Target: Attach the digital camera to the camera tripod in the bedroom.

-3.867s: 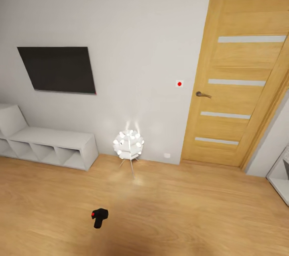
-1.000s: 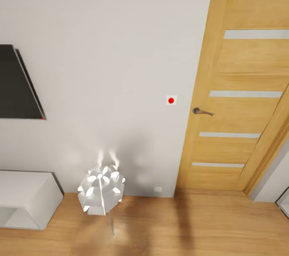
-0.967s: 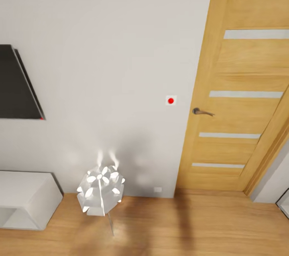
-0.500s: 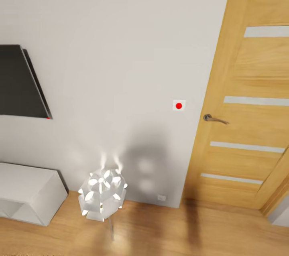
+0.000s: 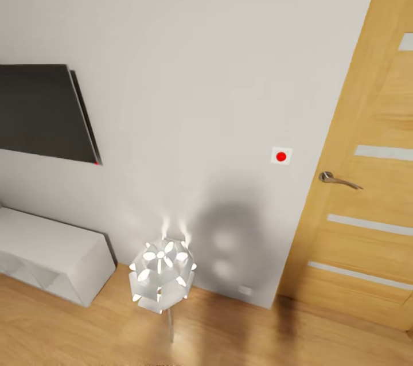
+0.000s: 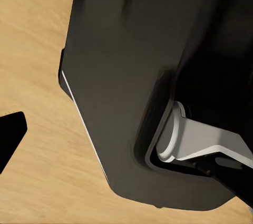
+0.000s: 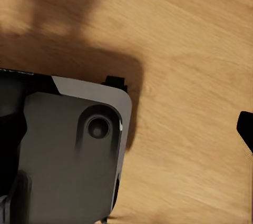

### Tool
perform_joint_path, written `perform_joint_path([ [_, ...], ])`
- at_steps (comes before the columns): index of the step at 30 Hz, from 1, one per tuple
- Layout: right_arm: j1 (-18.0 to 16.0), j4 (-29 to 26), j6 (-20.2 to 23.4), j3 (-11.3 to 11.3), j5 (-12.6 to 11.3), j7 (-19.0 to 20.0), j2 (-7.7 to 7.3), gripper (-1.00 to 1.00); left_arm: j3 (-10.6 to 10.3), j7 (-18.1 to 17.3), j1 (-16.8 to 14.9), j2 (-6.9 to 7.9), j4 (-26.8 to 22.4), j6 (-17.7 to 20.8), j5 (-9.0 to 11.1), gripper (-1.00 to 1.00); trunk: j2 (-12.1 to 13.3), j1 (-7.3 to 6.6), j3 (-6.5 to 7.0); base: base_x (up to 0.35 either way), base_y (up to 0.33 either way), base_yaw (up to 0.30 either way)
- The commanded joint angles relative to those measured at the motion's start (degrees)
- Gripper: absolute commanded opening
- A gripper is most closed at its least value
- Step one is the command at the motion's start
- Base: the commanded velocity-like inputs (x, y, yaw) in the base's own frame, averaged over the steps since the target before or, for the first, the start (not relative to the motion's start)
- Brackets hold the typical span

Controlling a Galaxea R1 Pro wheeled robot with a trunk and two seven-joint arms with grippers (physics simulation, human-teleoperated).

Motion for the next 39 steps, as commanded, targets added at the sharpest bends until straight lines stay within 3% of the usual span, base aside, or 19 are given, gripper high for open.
perform_joint_path([
  [1,-0.10,0.15,-0.15,0.15,0.46,0.09,-0.01,1.00,-0.03,0.04,0.03,-0.01,-0.10,-0.09,0.30,1.00,-0.11,0.04,-0.11,0.003,-0.002,0.267],
  [39,-0.10,0.20,-0.15,0.15,0.50,0.09,-0.01,1.00,0.48,0.13,0.03,0.17,-0.01,0.00,1.70,1.00,-0.11,0.04,-0.11,0.000,0.000,0.268],
])
